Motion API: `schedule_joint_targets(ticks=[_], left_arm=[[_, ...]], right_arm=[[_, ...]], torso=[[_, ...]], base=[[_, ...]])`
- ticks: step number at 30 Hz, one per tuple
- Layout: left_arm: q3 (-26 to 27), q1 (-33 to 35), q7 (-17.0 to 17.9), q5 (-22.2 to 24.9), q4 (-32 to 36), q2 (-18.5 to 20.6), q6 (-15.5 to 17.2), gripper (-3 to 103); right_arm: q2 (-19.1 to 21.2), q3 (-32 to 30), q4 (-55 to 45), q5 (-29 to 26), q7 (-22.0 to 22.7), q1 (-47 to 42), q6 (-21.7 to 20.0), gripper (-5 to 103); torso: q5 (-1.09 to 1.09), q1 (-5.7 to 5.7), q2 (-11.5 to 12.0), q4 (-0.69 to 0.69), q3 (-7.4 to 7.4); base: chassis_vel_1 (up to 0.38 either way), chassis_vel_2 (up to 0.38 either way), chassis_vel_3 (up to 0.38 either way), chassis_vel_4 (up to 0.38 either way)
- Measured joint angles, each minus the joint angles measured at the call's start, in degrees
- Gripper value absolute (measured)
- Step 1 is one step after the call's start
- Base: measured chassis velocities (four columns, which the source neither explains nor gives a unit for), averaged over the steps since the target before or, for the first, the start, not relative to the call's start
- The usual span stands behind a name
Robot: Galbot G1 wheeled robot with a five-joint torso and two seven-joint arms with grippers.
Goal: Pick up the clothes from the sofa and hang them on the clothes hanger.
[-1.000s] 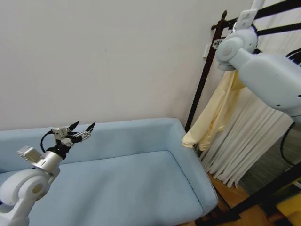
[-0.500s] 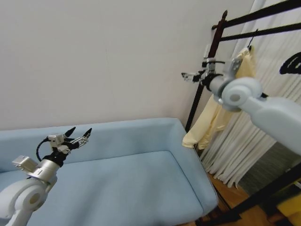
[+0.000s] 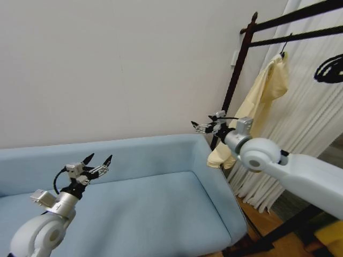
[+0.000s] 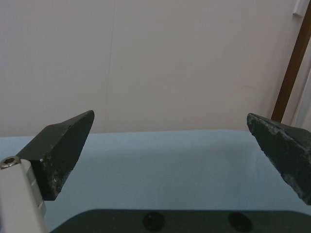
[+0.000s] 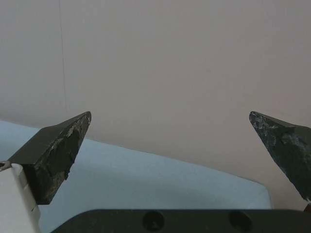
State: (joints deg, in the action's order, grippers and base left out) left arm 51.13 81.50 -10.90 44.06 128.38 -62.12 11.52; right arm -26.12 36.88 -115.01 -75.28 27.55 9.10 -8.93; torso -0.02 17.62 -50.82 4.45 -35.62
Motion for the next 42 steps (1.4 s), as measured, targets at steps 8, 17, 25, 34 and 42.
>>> schedule_joint_targets(ticks=[8, 17, 25, 34, 42], left_arm=[[0.0, 1.5, -0.8, -1.1, 0.0, 1.3, -0.4, 100], [0.0, 2.8, -1.6, -3.3, -1.5, 0.3, -2.9, 100], [1.0, 7.6, -2.6, -8.6, -1.3, -8.0, -6.8, 100], [1.0, 12.9, -5.3, -15.9, -0.1, -16.1, -12.6, 100], [-2.0, 15.2, -6.1, -23.7, -4.4, -27.8, -21.2, 100]], right_arm=[[-8.9, 0.9, 11.7, 7.6, -3.1, -6.1, 8.0, 100], [-11.1, -4.7, 13.3, 18.3, -3.6, -21.1, 14.5, 100], [-8.7, -25.7, -2.7, 23.5, 0.8, -45.5, 10.5, 100], [-16.4, -52.9, -11.7, 43.4, -6.7, -80.9, 9.5, 100], [-38.9, -57.5, -9.9, 63.0, -12.5, -92.9, 10.2, 100]], torso=[[0.01, 0.01, 0.0, 0.02, 0.00], [0.05, 0.02, 0.0, 0.02, -0.01], [-0.01, 0.00, 0.0, 0.04, 0.01], [0.02, 0.00, 0.0, 0.05, 0.02], [0.01, -0.01, 0.0, 0.00, 0.00]], base=[[0.000, 0.000, 0.000, 0.000], [0.000, 0.000, 0.000, 0.000], [0.000, 0.000, 0.000, 0.000], [0.000, 0.000, 0.000, 0.000], [0.000, 0.000, 0.000, 0.000]])
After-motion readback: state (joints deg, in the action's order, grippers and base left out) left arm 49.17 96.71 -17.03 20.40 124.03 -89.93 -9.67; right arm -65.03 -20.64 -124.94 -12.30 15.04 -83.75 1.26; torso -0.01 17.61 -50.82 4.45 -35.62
